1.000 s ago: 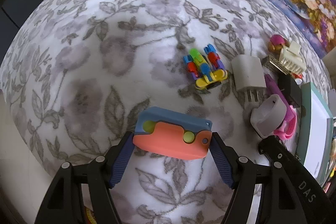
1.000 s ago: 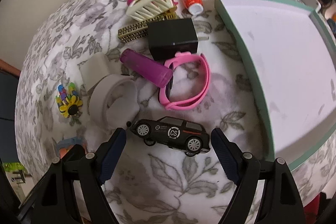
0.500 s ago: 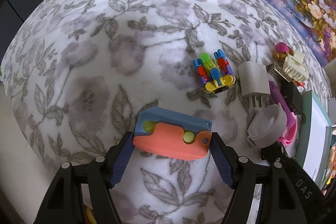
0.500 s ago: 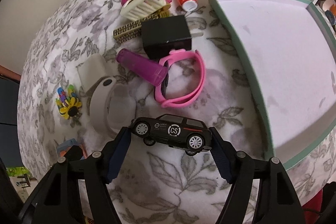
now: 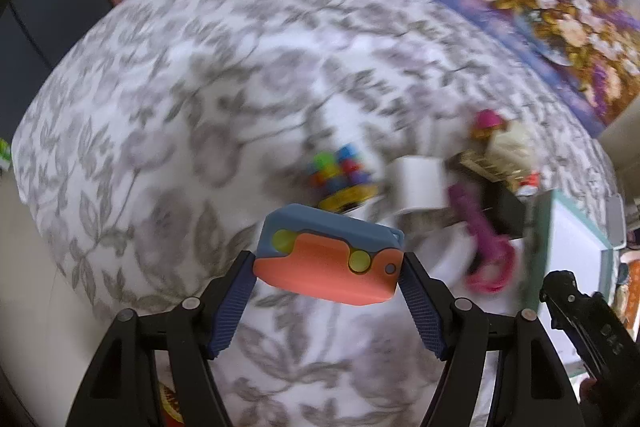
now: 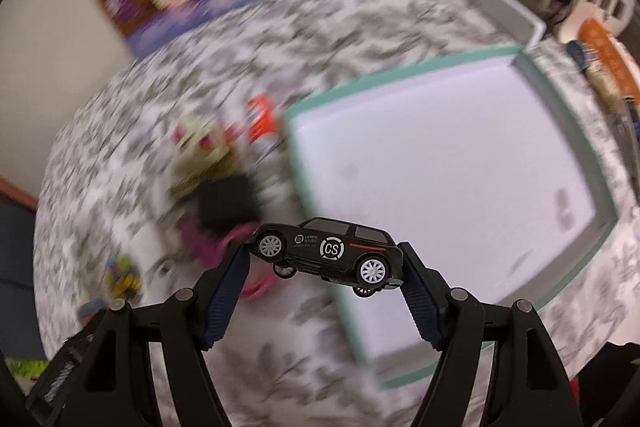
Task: Organize rigid objects
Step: 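Carry both toys over the white tray and open both tools to release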
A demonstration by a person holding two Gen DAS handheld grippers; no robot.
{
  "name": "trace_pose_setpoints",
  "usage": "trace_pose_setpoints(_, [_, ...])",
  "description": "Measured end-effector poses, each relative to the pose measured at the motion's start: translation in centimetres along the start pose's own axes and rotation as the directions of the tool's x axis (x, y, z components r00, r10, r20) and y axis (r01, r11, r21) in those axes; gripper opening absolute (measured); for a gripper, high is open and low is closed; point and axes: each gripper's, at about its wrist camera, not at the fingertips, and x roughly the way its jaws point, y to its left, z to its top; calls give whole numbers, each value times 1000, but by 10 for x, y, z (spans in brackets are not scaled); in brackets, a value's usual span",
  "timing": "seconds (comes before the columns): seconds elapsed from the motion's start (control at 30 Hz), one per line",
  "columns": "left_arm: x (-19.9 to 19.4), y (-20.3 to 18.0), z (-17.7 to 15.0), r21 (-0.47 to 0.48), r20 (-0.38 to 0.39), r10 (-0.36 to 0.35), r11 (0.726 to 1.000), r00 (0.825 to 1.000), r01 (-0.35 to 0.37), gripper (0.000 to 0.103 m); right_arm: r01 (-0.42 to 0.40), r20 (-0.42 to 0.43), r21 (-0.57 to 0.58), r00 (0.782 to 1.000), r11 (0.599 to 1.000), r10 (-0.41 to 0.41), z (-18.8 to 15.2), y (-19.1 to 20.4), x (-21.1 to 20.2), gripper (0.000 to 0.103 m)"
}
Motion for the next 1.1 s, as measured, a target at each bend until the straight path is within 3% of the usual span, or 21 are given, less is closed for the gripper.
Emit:
trace_pose_setpoints(0.23, [-12,-94,12,156,33,-10,988,999,5,75,113,68,99,991,989,-120,40,-66,-10,75])
trace_pose_setpoints(0.53, [0,-205,12,333,4,-40,942,999,36,75,235,48,156,968,960,-245,69,-129,2,75])
trace_pose_setpoints(0.77, [23,-262,-3,410,-42,-52,910,998,65,75,276,57,151,956,949,-287,80,-148,7,75])
trace_pose_setpoints(1.1, [52,-299,-16,448,-79,-46,891,996,77,75,287,36,181,954,941,-298,88,-169,9,75])
